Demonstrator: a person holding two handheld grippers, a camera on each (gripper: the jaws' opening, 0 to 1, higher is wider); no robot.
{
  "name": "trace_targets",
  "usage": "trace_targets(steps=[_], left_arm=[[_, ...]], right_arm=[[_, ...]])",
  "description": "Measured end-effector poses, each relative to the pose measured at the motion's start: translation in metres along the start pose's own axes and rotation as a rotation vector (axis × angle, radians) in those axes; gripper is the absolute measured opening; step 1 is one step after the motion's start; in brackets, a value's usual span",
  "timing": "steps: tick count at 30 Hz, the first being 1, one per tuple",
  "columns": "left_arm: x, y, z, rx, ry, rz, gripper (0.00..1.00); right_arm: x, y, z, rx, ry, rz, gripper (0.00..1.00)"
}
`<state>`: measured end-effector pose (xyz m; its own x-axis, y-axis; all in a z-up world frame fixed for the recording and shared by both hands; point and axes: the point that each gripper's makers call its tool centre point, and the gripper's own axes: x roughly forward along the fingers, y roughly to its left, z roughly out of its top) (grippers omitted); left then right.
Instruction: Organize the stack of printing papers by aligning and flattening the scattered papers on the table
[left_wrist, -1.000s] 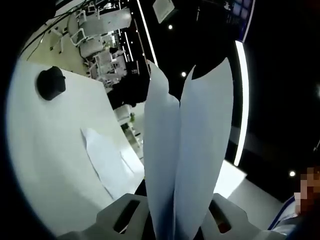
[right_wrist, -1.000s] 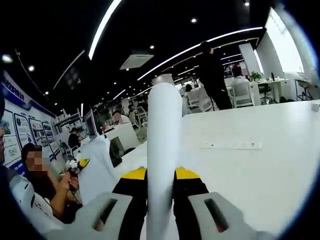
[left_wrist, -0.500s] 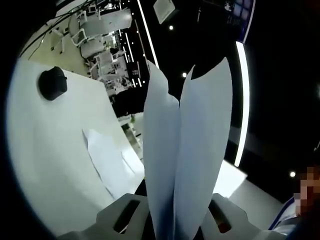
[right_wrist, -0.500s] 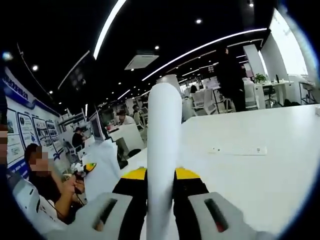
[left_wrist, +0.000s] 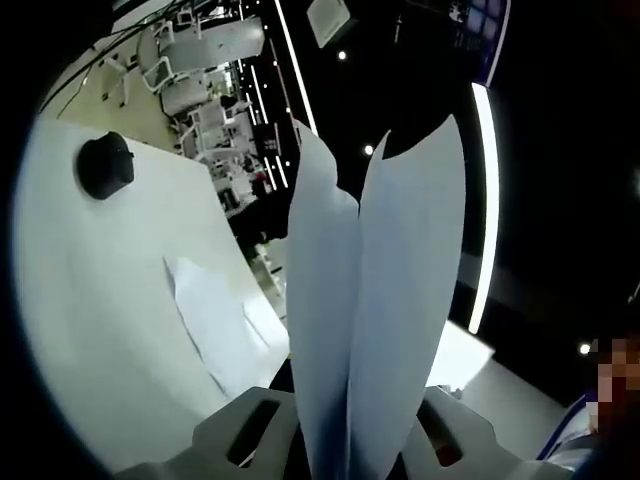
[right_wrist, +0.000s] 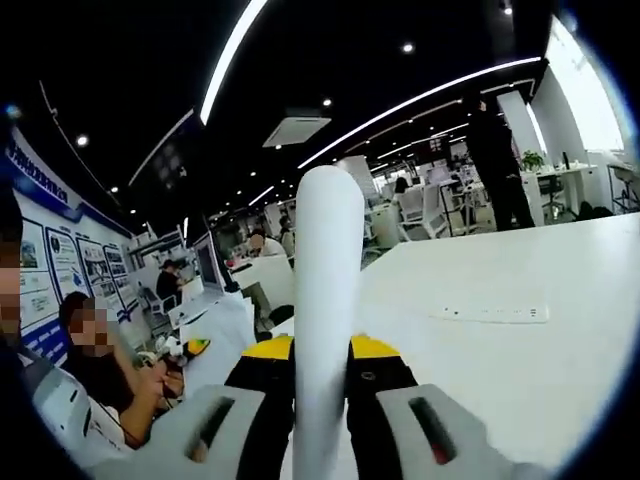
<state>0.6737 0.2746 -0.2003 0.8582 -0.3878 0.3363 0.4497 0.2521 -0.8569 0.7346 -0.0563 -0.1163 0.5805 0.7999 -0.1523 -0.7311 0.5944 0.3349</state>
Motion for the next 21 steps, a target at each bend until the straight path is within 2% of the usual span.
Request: trace_targets(steps=[21], left_arm=[[0.005, -0.002, -0.006, -0.002, 0.014, -0.004, 0.06]], right_arm=[[0.002, 0.016, 0.008, -0.021, -0.005, 0.025, 0.14]])
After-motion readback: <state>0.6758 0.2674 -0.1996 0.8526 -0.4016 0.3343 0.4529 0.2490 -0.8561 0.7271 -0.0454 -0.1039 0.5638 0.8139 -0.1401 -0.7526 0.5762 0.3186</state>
